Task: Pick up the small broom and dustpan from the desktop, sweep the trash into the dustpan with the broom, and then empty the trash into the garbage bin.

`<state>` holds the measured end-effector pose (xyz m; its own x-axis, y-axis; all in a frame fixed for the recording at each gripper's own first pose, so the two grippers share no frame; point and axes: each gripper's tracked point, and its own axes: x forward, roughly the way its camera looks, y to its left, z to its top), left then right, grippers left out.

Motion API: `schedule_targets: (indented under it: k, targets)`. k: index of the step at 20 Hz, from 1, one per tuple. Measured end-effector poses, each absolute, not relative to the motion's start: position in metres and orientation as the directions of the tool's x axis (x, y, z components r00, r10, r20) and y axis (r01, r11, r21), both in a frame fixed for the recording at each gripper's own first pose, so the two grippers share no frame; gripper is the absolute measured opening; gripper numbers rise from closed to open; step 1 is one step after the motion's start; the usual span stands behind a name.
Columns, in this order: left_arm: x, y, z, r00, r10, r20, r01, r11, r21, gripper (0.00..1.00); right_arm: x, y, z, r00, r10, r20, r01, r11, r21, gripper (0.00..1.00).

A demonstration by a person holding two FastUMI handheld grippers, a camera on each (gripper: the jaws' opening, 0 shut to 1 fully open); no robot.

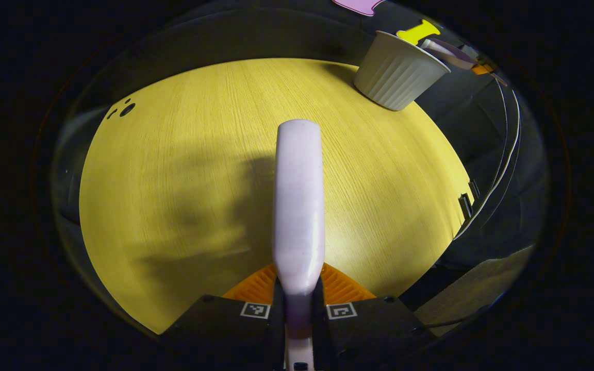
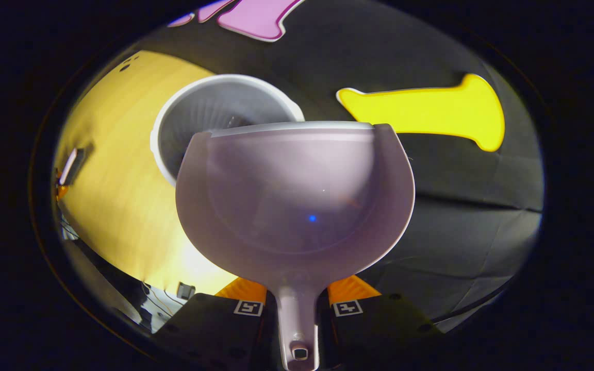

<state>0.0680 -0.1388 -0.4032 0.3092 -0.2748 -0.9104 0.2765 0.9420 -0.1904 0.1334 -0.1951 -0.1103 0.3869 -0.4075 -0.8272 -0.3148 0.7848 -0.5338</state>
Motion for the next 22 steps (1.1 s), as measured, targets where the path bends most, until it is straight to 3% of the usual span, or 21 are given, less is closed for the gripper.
schedule_targets:
  k: [5, 9, 16, 22]
  targets:
    - [0.07, -0.136, -0.401, 0.32, -0.242, -0.916, 0.262, 0.952, -0.16, 0.25, 0.123, -0.169, -0.112, 0.514, -0.255, -0.819, -0.246, 0.871, -0.426, 0.34]
    - [0.073, -0.133, -0.4, 0.336, -0.213, -0.918, 0.245, 0.96, -0.133, 0.25, 0.101, -0.142, -0.122, 0.558, -0.137, -0.818, -0.271, 0.902, -0.336, 0.34]
    - [0.074, -0.13, -0.399, 0.357, -0.167, -0.919, 0.208, 0.973, -0.096, 0.25, 0.027, -0.078, -0.177, 0.516, 0.007, -0.856, -0.384, 0.896, -0.224, 0.34]
    - [0.076, -0.134, -0.399, 0.373, -0.142, -0.917, 0.165, 0.983, -0.085, 0.25, -0.007, -0.028, -0.266, 0.44, 0.08, -0.894, -0.422, 0.898, -0.127, 0.34]
